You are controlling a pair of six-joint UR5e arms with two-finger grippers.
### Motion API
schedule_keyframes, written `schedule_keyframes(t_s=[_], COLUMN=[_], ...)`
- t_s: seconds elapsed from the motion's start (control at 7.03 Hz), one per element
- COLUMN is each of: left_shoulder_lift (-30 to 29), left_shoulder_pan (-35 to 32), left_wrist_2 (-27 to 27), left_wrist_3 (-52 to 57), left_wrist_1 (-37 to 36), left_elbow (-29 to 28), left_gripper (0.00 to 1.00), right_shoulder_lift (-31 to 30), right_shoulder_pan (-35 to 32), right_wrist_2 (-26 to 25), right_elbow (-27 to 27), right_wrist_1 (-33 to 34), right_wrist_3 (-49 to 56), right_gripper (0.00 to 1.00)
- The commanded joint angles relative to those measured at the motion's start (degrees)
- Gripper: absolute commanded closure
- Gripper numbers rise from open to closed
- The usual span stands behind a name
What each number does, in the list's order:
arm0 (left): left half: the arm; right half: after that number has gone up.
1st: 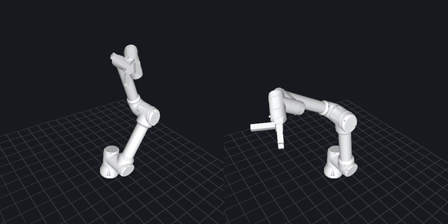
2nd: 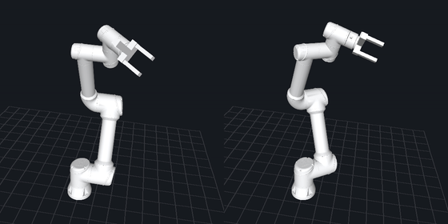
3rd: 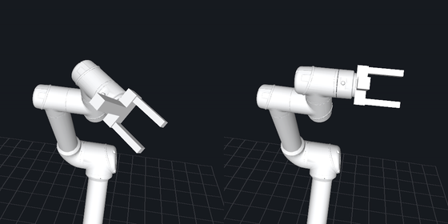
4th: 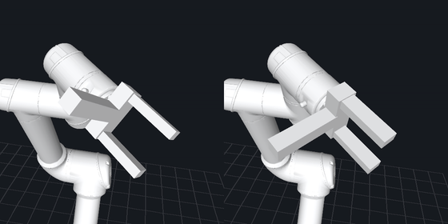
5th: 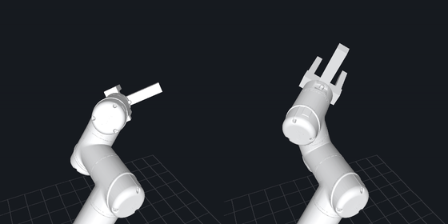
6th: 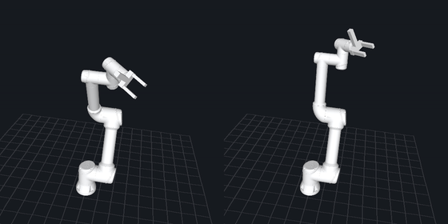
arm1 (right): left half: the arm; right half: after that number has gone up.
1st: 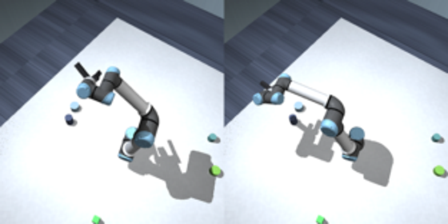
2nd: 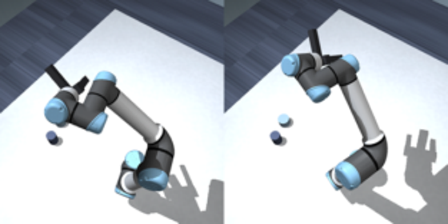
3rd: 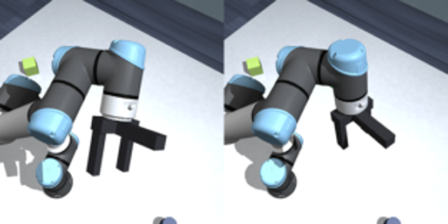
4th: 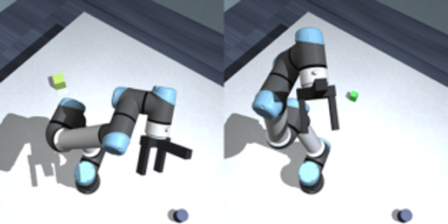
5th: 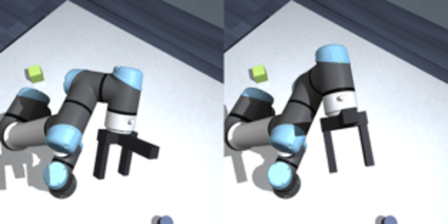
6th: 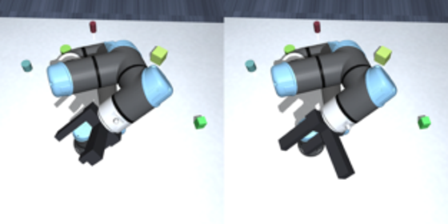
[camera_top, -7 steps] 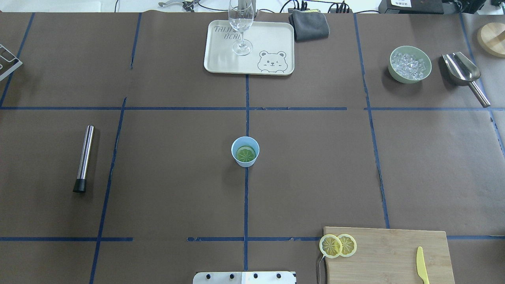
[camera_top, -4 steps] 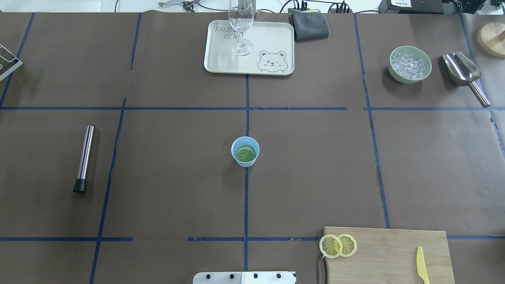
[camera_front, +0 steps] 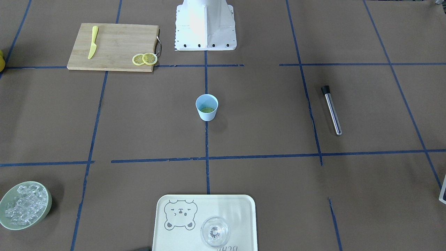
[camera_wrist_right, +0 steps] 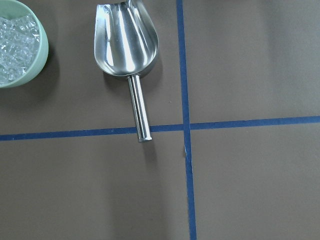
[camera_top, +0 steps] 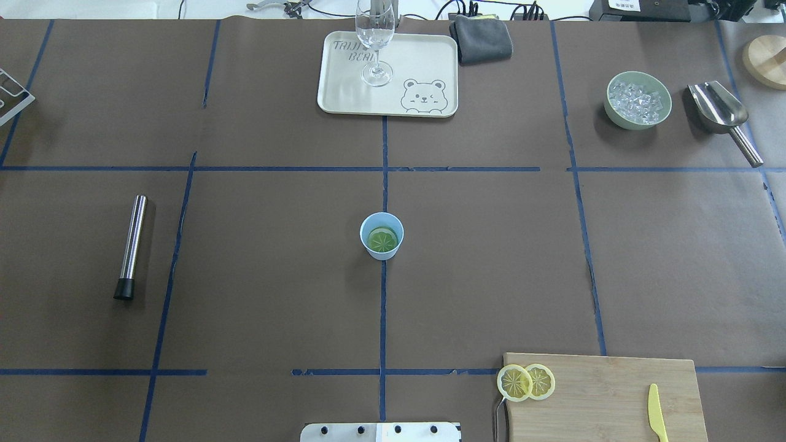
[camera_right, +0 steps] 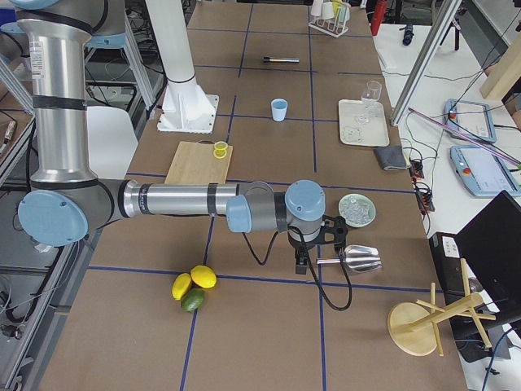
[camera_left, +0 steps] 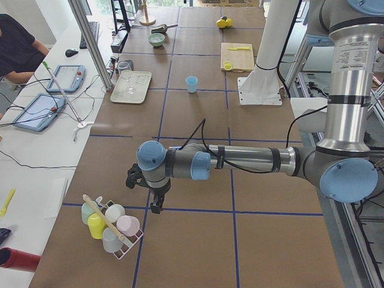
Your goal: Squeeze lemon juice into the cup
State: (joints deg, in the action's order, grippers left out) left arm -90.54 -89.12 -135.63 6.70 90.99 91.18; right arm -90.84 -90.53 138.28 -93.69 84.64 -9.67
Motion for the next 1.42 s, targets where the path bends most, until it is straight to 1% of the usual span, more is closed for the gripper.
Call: schedule_keyframes(t_s=[0.0,0.14,0.85,1.14,1.28], left_shoulder_lift=[0.01,0.1,0.01,0.1,0.01], left_shoulder_pan=[0.0,0.0,0.0,0.0,0.0], left_wrist_2=[-0.07,-0.16,-0.07,-0.07,-0.07], left_wrist_3=[-3.34,-5.01,-4.94,-4.94,-4.94], left_wrist_1=[-0.02,0.07,0.07,0.07,0.07], left_elbow=[0.05,0.31,0.49,0.67,0.76], left_gripper=[0.0,0.0,0.0,0.0,0.0], right_shoulder_lift=[-0.04,-0.04,-0.47,-0.56,-0.56], right_shoulder_pan=[0.0,0.0,0.0,0.0,0.0], right_wrist_2=[-0.12,-0.12,-0.38,-4.14,-4.77], right_elbow=[0.0,0.0,0.09,0.0,0.09], right_wrist_1=[0.0,0.0,0.0,0.09,0.18], right_wrist_3=[-0.09,0.0,0.0,0.53,0.7], right_gripper=[0.0,0.0,0.0,0.0,0.0])
